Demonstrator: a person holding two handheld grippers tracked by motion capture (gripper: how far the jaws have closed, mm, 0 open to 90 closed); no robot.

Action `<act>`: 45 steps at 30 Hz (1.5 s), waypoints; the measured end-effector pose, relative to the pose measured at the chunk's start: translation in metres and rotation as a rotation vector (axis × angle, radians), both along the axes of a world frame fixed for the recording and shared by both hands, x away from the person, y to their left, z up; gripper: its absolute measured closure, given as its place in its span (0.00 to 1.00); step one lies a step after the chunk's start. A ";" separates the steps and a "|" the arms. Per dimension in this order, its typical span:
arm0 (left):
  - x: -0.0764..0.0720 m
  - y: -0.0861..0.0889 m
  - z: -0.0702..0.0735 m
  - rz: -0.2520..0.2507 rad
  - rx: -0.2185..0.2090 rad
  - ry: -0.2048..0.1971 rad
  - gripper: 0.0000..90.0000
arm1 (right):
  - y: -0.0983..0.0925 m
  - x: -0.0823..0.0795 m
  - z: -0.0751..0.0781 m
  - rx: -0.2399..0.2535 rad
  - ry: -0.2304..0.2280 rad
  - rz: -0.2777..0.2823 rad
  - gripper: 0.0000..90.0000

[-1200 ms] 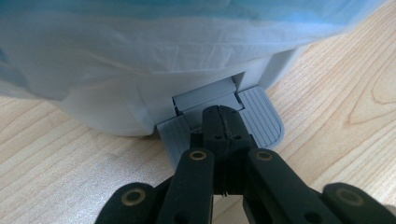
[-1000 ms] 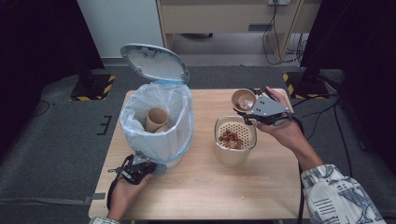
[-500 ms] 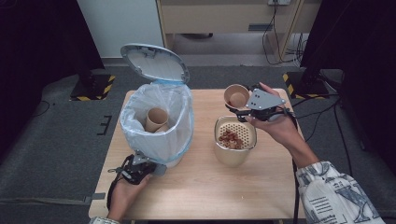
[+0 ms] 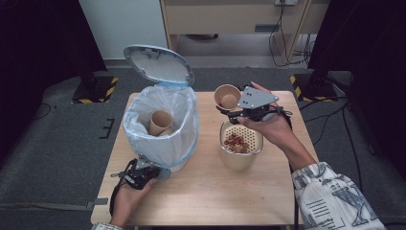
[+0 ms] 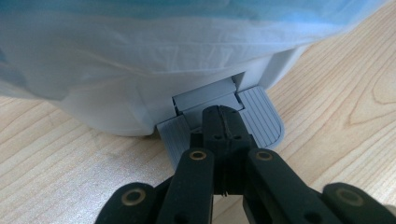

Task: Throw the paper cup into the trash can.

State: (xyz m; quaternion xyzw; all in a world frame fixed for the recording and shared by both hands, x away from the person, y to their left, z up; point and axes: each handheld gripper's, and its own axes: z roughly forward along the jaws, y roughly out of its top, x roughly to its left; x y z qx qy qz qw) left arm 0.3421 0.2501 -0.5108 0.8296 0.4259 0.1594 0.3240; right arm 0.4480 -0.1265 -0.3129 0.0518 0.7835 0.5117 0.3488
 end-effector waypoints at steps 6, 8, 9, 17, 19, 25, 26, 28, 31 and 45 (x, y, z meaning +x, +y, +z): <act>0.000 0.000 0.000 -0.001 0.000 0.000 1.00 | 0.018 -0.001 0.004 0.001 0.016 0.024 0.33; 0.000 0.000 0.000 0.000 0.001 0.000 1.00 | 0.022 -0.002 0.007 0.014 0.028 0.032 0.33; 0.000 0.000 0.000 0.000 0.000 0.000 1.00 | 0.024 -0.002 0.009 0.019 0.029 0.034 0.33; 0.000 0.000 0.000 0.003 -0.003 -0.001 1.00 | 0.038 -0.004 0.021 0.032 0.042 0.059 0.33; 0.000 0.000 0.000 0.003 -0.003 -0.001 1.00 | 0.041 -0.004 0.022 0.043 0.053 0.064 0.33; 0.000 0.000 0.000 0.002 -0.003 -0.001 1.00 | 0.049 -0.003 0.023 0.055 0.066 0.072 0.33; 0.000 0.000 0.000 0.003 -0.004 -0.001 1.00 | 0.051 -0.003 0.024 0.053 0.065 0.075 0.33; 0.000 0.000 0.000 0.003 -0.003 -0.001 1.00 | 0.053 -0.002 0.025 0.057 0.069 0.079 0.33; 0.000 -0.001 0.000 0.001 -0.001 -0.002 1.00 | 0.057 -0.002 0.027 0.063 0.073 0.081 0.33; 0.000 -0.001 0.000 0.001 -0.002 -0.002 1.00 | 0.072 0.002 0.032 0.098 0.102 0.103 0.32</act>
